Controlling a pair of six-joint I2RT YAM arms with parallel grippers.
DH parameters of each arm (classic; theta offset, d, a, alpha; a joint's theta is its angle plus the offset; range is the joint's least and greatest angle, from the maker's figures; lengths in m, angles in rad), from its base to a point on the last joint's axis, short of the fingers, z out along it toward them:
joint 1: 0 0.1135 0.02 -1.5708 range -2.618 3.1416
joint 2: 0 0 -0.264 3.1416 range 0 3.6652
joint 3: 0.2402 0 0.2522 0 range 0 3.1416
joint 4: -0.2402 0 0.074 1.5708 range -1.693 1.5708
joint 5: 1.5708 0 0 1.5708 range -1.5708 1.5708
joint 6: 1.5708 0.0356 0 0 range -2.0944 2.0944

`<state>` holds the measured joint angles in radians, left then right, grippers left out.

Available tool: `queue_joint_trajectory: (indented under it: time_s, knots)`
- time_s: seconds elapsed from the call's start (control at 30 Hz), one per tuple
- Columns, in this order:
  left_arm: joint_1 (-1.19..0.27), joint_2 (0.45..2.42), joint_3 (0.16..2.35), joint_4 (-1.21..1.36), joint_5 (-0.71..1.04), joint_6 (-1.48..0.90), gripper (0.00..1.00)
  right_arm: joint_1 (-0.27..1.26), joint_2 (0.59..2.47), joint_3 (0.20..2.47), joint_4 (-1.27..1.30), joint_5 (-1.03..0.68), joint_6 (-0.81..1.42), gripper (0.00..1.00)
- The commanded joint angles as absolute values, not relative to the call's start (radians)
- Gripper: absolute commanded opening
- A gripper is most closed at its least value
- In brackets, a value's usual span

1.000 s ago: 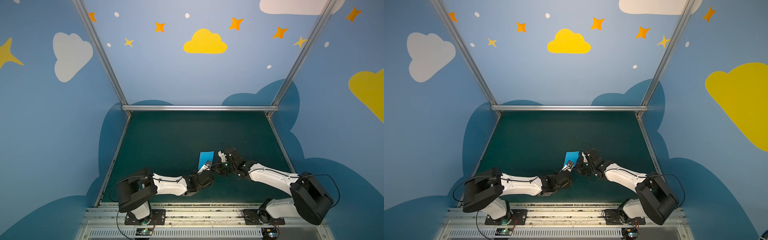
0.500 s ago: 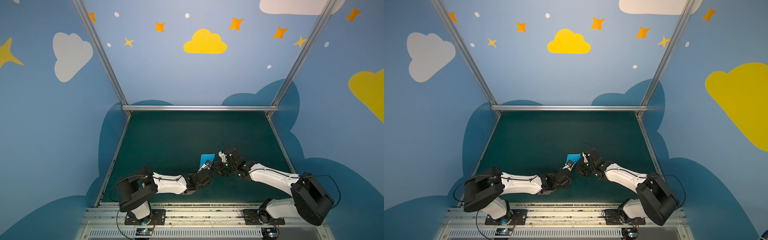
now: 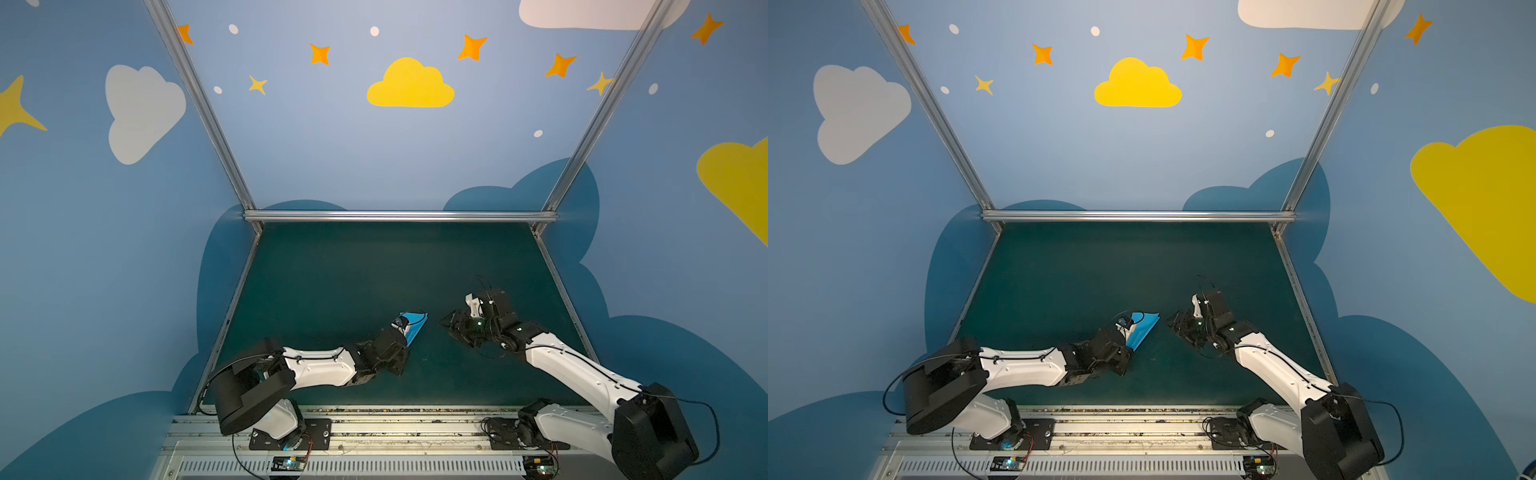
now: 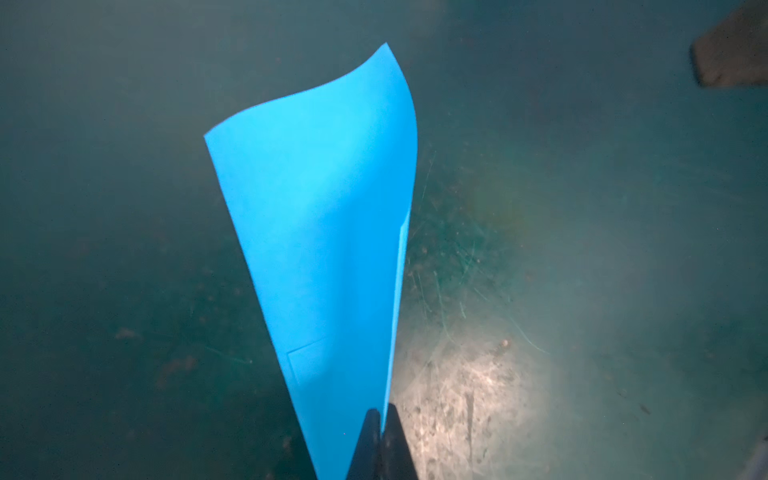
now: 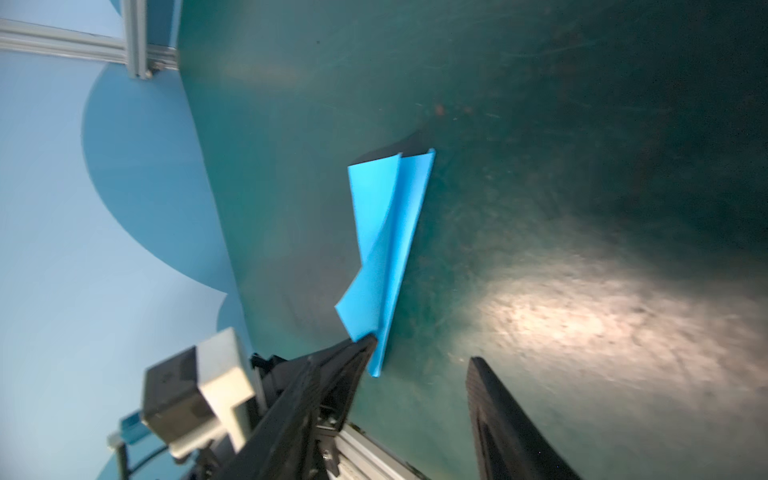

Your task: Fold a paper plane with a square sheet of paper (fold left side to right side)

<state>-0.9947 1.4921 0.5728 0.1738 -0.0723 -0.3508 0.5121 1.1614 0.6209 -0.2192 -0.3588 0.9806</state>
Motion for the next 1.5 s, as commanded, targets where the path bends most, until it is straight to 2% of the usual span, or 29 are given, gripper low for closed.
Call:
queue_joint_trajectory:
  time_s: [0.0,0.23,0.47,0.73,0.9,1.47]
  knots:
    - [-0.979,1.47,0.556,0.211,0.023,-0.389,0.04,0.494,1.203,0.666,-0.295,-0.386,0.877,0.56]
    - [-0.949,1.448,0.5,0.273,0.093,-0.426,0.04,0.492,1.39,0.845,-0.364,-0.529,0.689,0.54]
    - [-0.924,1.428,0.452,0.323,0.143,-0.451,0.04,0.527,1.581,1.031,-0.455,-0.61,0.562,0.46]
    - [-0.904,1.416,0.419,0.355,0.192,-0.466,0.04,0.622,1.812,1.237,-0.574,-0.617,0.459,0.12]
    - [-0.895,1.411,0.402,0.365,0.206,-0.464,0.04,0.651,1.92,1.324,-0.612,-0.626,0.432,0.02]
    - [-0.882,1.394,0.368,0.384,0.22,-0.487,0.04,0.672,2.118,1.428,-0.67,-0.596,0.393,0.0]
